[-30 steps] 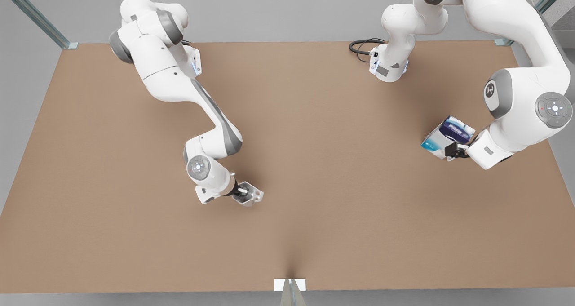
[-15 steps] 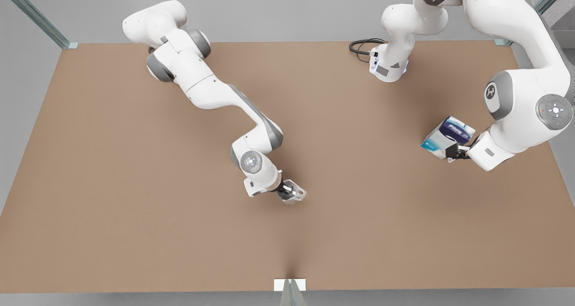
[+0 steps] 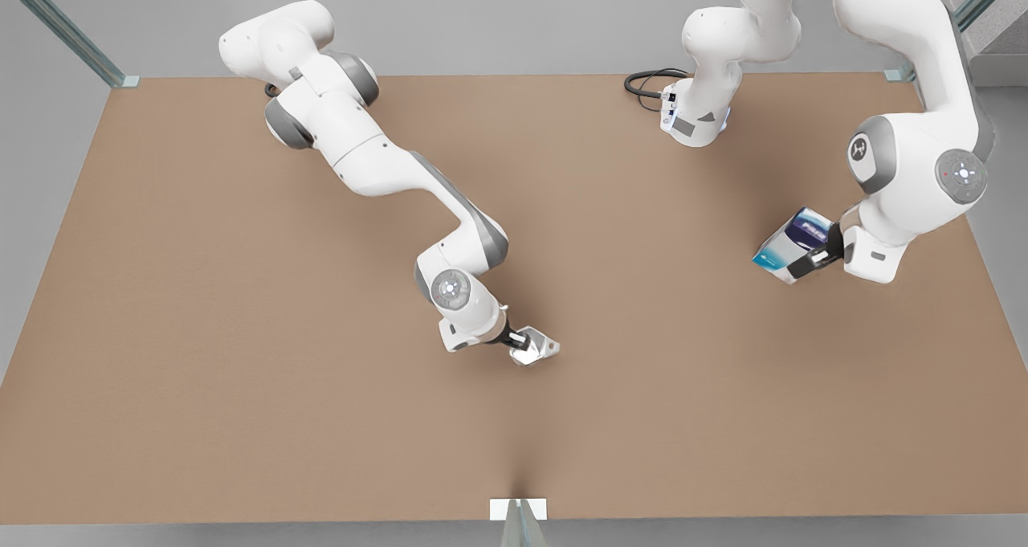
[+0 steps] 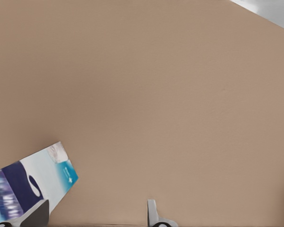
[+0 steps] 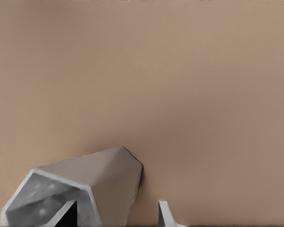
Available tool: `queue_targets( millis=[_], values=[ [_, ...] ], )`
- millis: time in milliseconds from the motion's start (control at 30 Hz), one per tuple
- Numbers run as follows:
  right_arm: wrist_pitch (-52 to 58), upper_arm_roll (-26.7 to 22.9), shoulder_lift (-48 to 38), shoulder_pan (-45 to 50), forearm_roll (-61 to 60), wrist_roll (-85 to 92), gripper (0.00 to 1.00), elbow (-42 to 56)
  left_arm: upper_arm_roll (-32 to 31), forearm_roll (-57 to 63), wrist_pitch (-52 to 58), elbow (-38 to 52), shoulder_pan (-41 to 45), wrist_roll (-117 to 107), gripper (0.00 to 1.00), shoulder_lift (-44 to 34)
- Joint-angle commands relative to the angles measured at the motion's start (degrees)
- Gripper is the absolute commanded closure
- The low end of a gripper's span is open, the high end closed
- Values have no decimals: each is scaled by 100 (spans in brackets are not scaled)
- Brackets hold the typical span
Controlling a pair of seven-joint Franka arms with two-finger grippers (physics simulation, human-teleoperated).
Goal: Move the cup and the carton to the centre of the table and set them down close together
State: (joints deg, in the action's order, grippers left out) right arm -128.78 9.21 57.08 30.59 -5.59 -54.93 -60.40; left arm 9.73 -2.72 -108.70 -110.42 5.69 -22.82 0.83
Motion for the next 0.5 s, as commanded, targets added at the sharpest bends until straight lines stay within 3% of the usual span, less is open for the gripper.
queue_targets(
  millis=[0,133,200,233,300,400,467],
  values=[
    [19,10,-56,-1,-4,0,0,2,12,79,-11,-85,-77,-20,0,-65],
    [880,-7,-715,-106,-74,27,0,-7,12,255,-169,-832,-297,-424,0,-470],
    [1161,-77,-1444,-457,259,140,0,-332,12,255,-187,-999,-305,-697,0,-531],
    [2251,-78,-1814,-914,321,1080,0,-437,12,255,-213,-1052,-305,-987,0,-531],
    [2410,-78,-3130,-1793,330,2521,0,-1727,12,264,-222,-1113,-305,-1285,0,-496],
    [3140,-156,-4178,-2839,365,4350,0,-2432,38,264,-222,-1307,-393,-1435,0,-478],
    [3421,-745,-4504,-2945,663,5150,0,-2547,187,272,-266,-1456,-393,-1435,0,-479]
  ],
)
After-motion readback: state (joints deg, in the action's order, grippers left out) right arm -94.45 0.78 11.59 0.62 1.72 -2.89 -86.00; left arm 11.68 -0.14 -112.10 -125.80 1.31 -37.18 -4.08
